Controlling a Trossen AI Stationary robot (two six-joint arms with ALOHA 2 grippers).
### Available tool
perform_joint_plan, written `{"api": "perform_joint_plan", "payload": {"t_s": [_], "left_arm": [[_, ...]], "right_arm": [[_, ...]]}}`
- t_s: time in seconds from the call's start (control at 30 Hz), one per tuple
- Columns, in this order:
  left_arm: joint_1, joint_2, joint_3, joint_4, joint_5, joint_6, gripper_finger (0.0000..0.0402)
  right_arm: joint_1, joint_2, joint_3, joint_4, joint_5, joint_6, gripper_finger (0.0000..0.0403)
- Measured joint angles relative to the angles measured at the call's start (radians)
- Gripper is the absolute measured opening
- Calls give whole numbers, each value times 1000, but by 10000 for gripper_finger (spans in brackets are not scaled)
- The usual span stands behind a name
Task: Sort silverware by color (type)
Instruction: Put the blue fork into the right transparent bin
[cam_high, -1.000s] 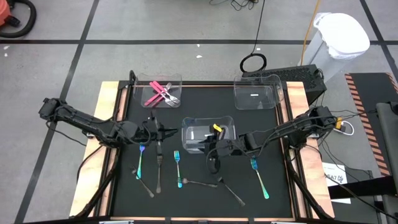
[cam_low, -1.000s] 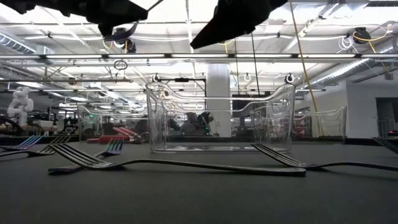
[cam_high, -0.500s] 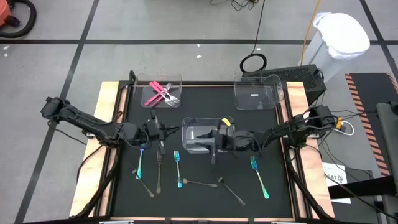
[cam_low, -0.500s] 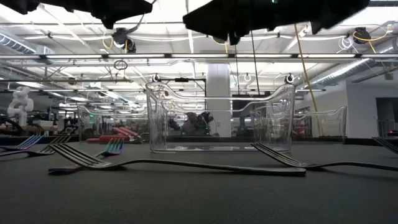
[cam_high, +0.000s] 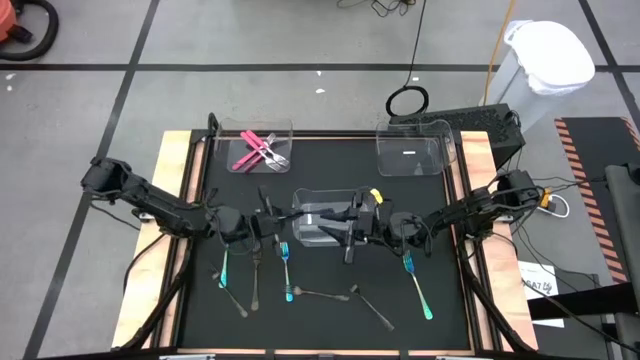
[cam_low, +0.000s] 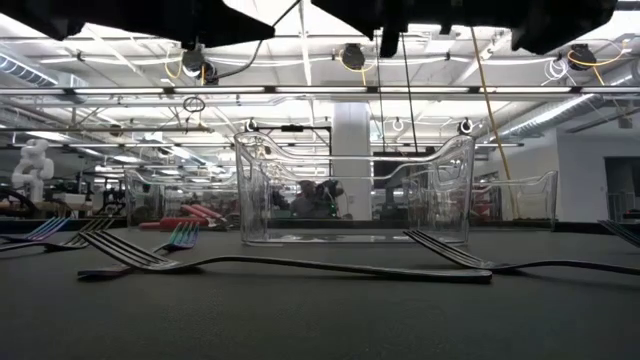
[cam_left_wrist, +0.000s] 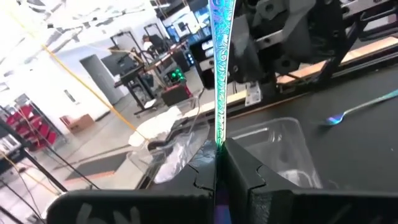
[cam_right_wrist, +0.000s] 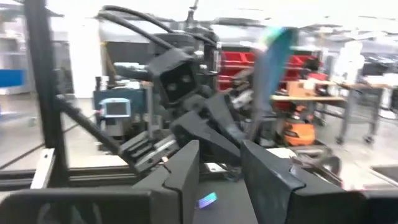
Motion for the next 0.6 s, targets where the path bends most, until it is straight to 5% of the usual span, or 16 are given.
{"api": "perform_joint_plan", "payload": {"t_s": [0.1, 0.6], "left_arm": [[-15, 27, 16, 44, -3, 32, 10], [-111, 34, 63, 37, -210, 172, 11]], "right_arm": [[4, -32, 0, -45, 71, 25, 133], [47, -241, 0, -365, 75, 79, 212]]}}
